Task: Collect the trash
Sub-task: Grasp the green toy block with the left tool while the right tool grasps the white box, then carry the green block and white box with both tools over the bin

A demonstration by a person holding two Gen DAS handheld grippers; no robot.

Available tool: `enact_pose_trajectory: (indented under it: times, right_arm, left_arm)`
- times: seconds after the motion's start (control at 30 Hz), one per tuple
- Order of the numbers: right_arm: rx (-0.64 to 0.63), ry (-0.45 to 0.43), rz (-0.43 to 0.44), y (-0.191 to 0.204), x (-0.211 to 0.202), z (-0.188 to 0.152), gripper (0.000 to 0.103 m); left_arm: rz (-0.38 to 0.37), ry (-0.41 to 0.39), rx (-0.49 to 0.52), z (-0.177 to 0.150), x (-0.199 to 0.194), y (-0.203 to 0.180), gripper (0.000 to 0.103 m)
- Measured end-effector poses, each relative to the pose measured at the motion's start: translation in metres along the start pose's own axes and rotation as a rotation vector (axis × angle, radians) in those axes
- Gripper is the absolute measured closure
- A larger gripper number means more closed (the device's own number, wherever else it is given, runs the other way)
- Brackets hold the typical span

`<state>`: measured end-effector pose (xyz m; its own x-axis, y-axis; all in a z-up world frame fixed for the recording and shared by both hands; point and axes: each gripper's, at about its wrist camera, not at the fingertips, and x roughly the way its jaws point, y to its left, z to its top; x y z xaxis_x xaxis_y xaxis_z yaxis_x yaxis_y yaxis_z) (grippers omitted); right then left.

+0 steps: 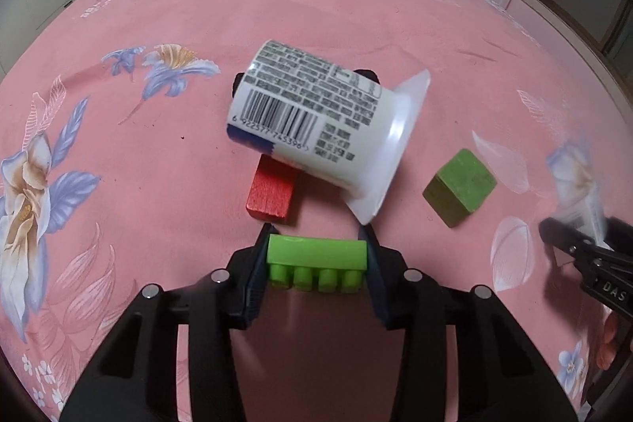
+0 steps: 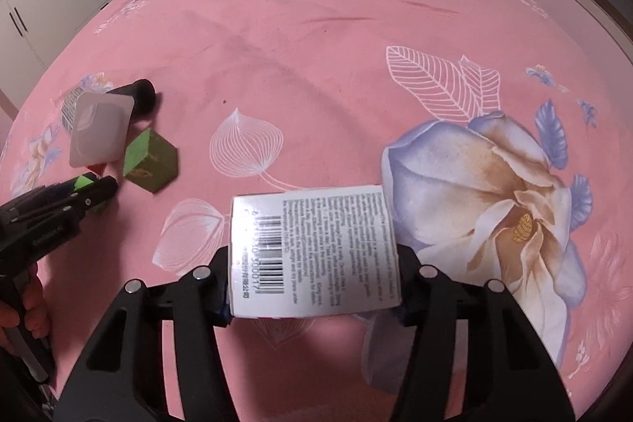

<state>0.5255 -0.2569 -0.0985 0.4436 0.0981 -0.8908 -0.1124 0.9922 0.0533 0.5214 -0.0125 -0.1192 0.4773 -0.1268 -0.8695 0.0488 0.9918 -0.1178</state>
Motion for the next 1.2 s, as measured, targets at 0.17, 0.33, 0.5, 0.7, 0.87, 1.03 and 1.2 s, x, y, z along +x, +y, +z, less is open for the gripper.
enact_pose_trajectory:
  times: [0.17, 0.33, 0.5, 0.7, 0.87, 1.03, 1.2]
  right_arm:
    - [-0.008, 0.001, -0.002, 0.002, -0.011, -0.010, 0.046]
    - [-0.016, 0.002, 0.009, 0.007, -0.031, -0.026, 0.046]
    - [-0.044, -0.013, 0.002, 0.019, -0.059, -0.040, 0.046]
    - [-0.069, -0.052, 0.013, 0.034, -0.106, -0.056, 0.046]
    - [-0.115, -0.109, 0.017, 0.054, -0.155, -0.071, 0.046]
    - [-0.161, -0.170, 0.023, 0.074, -0.204, -0.086, 0.046]
    - [-0.192, -0.218, 0.036, 0.090, -0.244, -0.100, 0.046]
  left_arm:
    - [-0.026, 0.015, 0.011, -0.010, -0.012, 0.001, 0.058]
    - [-0.030, 0.027, 0.038, -0.026, -0.036, -0.001, 0.058]
    - [-0.008, 0.003, 0.064, -0.039, -0.069, -0.001, 0.058]
    - [-0.009, -0.045, 0.087, -0.054, -0.121, -0.002, 0.058]
    - [-0.009, -0.115, 0.113, -0.069, -0.176, -0.005, 0.058]
    - [0.006, -0.184, 0.121, -0.085, -0.228, -0.002, 0.058]
    - [0.016, -0.241, 0.138, -0.100, -0.269, -0.003, 0.058]
